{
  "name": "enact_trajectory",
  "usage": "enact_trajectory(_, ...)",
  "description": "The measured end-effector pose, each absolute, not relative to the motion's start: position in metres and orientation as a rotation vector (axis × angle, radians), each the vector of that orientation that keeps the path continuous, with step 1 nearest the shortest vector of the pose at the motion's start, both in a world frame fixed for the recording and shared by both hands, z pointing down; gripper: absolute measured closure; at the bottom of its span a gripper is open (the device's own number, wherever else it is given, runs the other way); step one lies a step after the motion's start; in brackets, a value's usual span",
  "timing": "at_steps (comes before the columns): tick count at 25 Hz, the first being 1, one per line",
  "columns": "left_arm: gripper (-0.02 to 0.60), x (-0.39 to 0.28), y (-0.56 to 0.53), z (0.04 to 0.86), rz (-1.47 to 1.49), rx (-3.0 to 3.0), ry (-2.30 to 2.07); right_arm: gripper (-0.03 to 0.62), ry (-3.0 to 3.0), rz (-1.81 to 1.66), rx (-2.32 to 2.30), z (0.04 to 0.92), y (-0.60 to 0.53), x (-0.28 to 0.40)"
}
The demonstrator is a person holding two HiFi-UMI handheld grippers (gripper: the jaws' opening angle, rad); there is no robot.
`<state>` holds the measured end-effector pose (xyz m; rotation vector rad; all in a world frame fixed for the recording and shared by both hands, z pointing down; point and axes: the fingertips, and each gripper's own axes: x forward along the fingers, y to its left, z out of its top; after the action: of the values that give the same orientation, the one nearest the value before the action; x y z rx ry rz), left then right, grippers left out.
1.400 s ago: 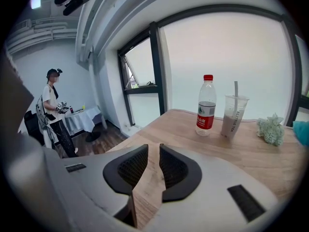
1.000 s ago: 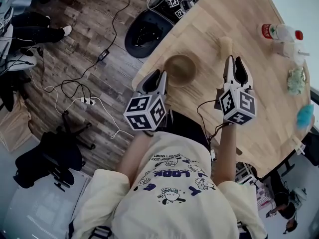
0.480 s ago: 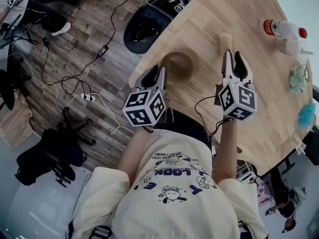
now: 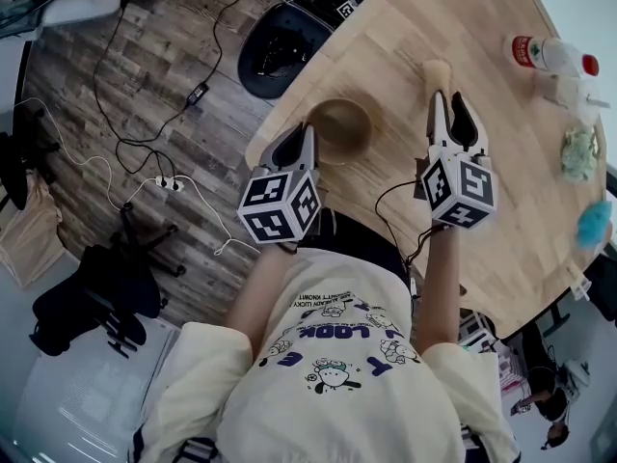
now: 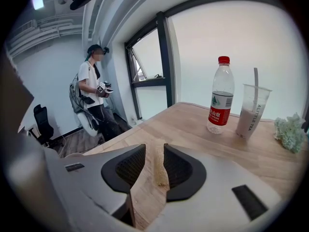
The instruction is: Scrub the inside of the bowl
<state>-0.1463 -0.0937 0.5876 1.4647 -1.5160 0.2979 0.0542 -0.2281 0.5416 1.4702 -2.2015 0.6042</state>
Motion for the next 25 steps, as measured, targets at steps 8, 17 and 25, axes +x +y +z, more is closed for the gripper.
enact_trajectory(8, 0.537, -0.147, -0.095, 0.582, 0.29, 1.469, -1.503, 0.475, -2.194, 0.608, 1.42, 0.551, -0.237, 0.05)
enact_trajectory(17, 0.537, -0.154, -0.093, 0.582, 0.295, 1.434, -1.515, 0.481, -2.091, 0.607, 1.409, 0.573, -0.244, 0.055)
enact_trajectory(25, 0.538, -0.161, -0.093, 0.575, 0.264, 1.436, -1.52, 0.514, -2.102, 0.678, 1.463, 0.57, -0.247, 0.06)
